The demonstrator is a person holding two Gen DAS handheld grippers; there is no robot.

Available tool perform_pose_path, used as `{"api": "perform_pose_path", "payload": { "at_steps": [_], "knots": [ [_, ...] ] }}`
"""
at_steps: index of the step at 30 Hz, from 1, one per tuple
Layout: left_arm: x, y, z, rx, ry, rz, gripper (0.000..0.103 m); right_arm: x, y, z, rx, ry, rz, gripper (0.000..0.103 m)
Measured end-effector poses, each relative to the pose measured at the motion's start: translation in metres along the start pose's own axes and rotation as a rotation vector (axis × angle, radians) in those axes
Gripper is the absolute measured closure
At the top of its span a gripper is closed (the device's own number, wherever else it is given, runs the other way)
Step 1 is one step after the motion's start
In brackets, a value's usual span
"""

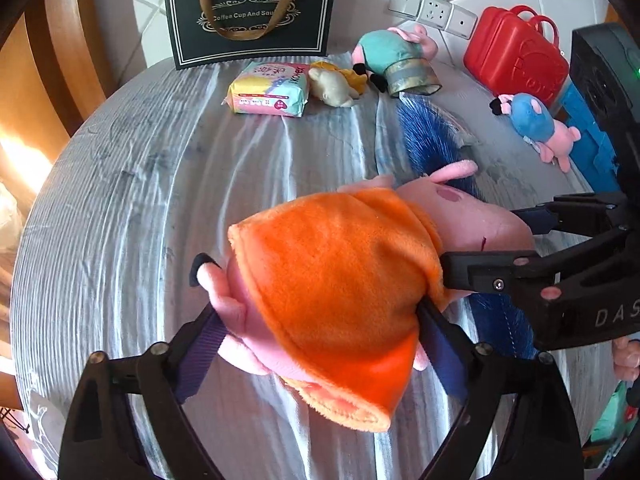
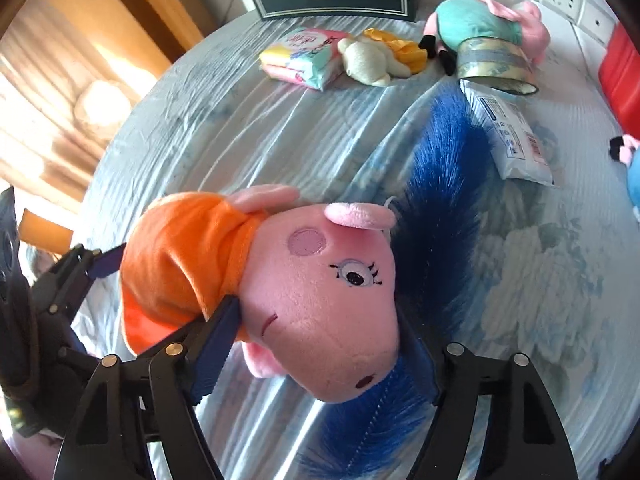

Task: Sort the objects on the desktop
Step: 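Grasp the orange-dressed pink pig plush with the left gripper and lift it, then carry the held pig plush with the left gripper over the blue bin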

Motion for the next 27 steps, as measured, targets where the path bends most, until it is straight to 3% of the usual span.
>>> {"api": "perform_pose_path", "payload": {
  "at_steps": [8,12,16,27],
  "knots": [
    [-0.013,0.013,0.019,-0.047,-0.050,-0.012,0.035,0.005,0.019,0.018,-0.063,0.040,0.022,0.042],
    [-0.019,0.018,0.039,-0.086,-0.052,-0.015,0.035,0.006,0.032,0.038,-0.097,0.039,0.034,0.043],
    [-0.028,0.034,0.046,-0.073,-0.036,-0.020,0.035,0.006,0.049,0.044,-0.095,0.051,0.039,0.044],
    [-0.061,0.053,0.094,-0.179,-0.032,-0.067,0.039,0.006,0.098,0.095,-0.230,0.082,0.035,0.046]
  ]
}}
Point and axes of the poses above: each gripper's, at about its wrist camera, not at the fingertips, and z roughly against the way its jaws point, x to its left, y to its underside, the point moved 4 cm from there along -z, roughly the way its jaws point, and after that the axes turned 14 degrees about x, right-handed, at the moved point
